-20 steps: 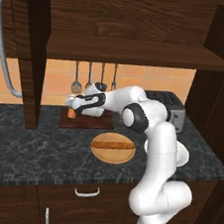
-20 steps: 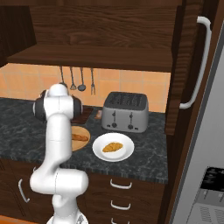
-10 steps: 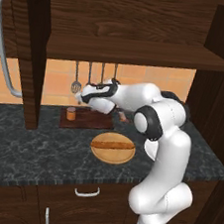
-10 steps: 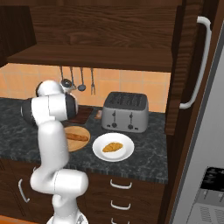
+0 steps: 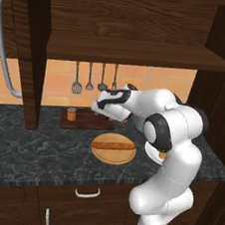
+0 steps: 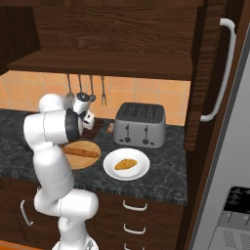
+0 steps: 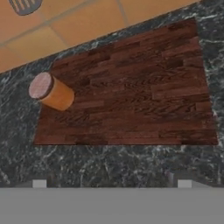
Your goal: From the different types of pastries on the counter, select a croissant and place it on the cutting board. Then retrieve a jar of jam from the cabinet and place it alongside the croissant on the cutting board.
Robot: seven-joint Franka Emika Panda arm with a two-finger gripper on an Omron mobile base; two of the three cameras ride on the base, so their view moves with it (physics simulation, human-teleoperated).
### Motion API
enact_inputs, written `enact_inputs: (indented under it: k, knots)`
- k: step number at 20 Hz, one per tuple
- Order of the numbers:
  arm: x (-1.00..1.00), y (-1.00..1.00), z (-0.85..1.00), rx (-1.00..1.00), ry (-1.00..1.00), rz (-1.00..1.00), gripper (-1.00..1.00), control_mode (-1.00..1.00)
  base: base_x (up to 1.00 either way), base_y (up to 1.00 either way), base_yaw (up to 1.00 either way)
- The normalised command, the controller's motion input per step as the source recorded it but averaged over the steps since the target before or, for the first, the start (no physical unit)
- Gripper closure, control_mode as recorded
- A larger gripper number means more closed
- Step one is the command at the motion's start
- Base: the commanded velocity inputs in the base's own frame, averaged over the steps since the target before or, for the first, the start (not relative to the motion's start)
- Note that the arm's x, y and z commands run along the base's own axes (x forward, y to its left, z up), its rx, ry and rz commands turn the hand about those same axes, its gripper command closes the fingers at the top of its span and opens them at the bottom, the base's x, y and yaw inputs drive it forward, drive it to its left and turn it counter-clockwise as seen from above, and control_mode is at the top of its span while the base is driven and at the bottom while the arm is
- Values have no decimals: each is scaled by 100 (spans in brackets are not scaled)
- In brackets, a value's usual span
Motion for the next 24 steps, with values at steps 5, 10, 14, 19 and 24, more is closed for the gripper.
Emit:
enact_inputs:
  k: [5,10,14,19,24]
  knots:
    - [-98,5,6,-22,8,-5,-100,-100,0,0,0]
    - [-8,-51,48,-4,-3,-3,-100,-100,0,0,0]
    - [0,-20,62,-2,2,0,-100,-100,0,0,0]
    - [-47,-22,-20,-4,9,-2,-100,-100,0,0,0]
    - [-100,-80,-29,-7,11,-7,-100,-100,0,0,0]
